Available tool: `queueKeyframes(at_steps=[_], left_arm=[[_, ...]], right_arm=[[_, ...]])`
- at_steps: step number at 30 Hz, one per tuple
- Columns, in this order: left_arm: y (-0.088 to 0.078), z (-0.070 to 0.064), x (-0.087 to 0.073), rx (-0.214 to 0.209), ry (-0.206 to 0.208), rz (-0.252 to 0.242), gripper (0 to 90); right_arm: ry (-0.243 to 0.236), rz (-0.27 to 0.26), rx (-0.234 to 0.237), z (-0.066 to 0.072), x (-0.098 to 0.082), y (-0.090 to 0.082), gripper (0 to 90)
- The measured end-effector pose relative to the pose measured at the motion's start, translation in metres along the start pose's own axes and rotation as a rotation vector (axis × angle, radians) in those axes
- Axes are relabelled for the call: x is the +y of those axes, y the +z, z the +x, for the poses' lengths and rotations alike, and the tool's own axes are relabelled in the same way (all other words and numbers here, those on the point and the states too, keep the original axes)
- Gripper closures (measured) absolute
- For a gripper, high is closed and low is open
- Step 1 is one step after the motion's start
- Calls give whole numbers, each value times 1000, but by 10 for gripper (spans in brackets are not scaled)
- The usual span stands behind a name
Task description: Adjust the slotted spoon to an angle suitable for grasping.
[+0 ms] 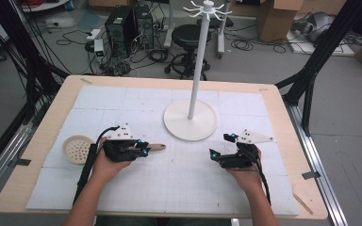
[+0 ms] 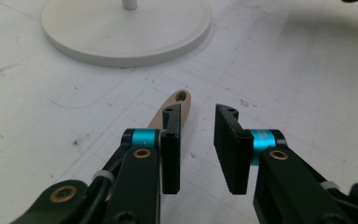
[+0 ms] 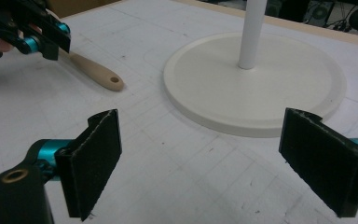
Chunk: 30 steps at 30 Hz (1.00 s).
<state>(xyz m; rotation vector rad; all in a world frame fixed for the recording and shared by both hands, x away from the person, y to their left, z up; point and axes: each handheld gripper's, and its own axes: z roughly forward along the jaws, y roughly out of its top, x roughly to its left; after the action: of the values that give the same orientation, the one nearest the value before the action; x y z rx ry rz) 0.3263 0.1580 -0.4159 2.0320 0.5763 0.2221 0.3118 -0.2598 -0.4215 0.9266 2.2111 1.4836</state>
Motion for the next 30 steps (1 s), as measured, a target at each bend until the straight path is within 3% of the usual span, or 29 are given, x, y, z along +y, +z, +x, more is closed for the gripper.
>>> queueKeyframes(at_steps=[8, 15, 24, 27, 28, 30], left_arm=[[-38, 11, 0, 20, -60, -118, 499], [-58, 19, -4, 13, -61, -170, 359], [-62, 23, -8, 2, -63, -218, 139], [-62, 23, -8, -39, -68, -255, 56], [-62, 22, -8, -63, -65, -266, 56], [-63, 21, -8, -69, -45, -278, 56]], right_arm=[[7, 1, 2, 1, -1, -2, 113], [5, -2, -3, 0, -1, -2, 114], [29, -4, -20, -3, -2, -1, 113], [29, -2, -23, -2, -2, -1, 113], [28, -1, -22, -2, -1, -1, 114], [22, -5, -24, -1, -1, -1, 114]])
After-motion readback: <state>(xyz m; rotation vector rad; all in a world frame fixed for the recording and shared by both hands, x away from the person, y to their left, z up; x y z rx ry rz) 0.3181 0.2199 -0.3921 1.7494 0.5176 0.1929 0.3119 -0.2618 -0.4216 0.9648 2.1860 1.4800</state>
